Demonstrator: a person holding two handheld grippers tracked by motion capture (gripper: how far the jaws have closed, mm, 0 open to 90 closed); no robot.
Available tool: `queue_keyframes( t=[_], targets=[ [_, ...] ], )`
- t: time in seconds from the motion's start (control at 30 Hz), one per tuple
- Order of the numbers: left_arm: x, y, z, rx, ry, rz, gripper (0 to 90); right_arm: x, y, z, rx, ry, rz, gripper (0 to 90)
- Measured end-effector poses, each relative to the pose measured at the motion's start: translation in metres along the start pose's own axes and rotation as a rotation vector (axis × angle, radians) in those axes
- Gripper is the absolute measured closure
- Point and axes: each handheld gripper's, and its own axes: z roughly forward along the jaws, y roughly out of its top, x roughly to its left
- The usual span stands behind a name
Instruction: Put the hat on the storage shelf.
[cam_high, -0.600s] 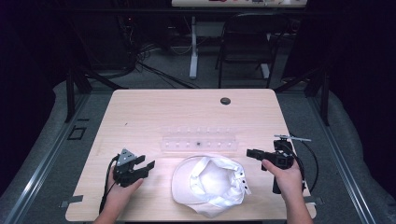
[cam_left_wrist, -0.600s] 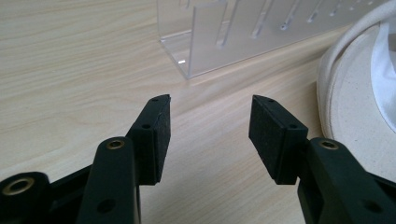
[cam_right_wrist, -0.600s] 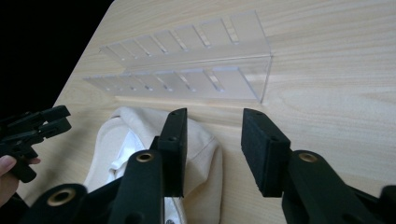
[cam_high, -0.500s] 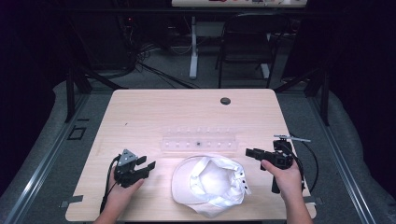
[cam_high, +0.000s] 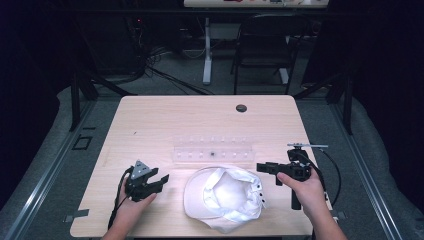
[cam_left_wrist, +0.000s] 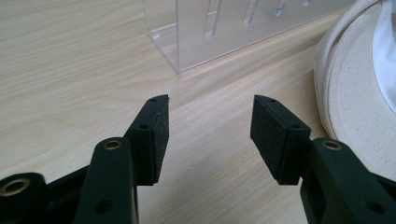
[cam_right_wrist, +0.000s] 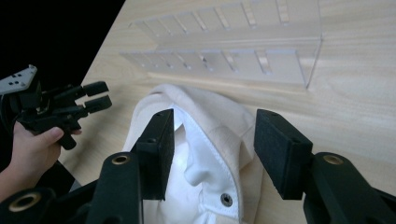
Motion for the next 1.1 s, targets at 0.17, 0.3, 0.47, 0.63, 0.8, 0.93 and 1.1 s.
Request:
queue_keyframes(
  t=[0.17,0.3,0.47,0.63,0.8,0.93,1.1],
  targets=[
    [0.001,0.000,0.001,-0.004,0.001,-0.014,47.5,0.000,0.001,0.003,0.061,-0.019,0.029,48.5],
    [0.001,-0.001,0.000,-0.002,-0.003,-0.021,47.4,-0.002,0.001,0.005,0.098,-0.024,0.047,48.3],
    [0.002,0.000,-0.001,-0.001,-0.003,-0.017,47.5,-0.002,0.002,0.004,0.122,-0.065,0.041,47.6],
    [0.002,0.000,-0.001,-0.003,-0.005,-0.019,47.4,-0.002,0.001,0.003,0.159,-0.092,0.047,47.1],
    [0.002,-0.001,-0.001,0.003,-0.002,-0.022,47.0,-0.004,-0.004,0.004,0.192,-0.086,0.072,46.1],
    [0.002,-0.001,-0.001,0.003,-0.001,-0.021,46.8,-0.003,-0.010,0.005,0.236,-0.067,0.068,43.8],
    [0.002,-0.001,-0.001,0.004,-0.001,-0.021,46.8,-0.003,-0.017,0.008,0.267,-0.057,0.067,42.8]
  ],
)
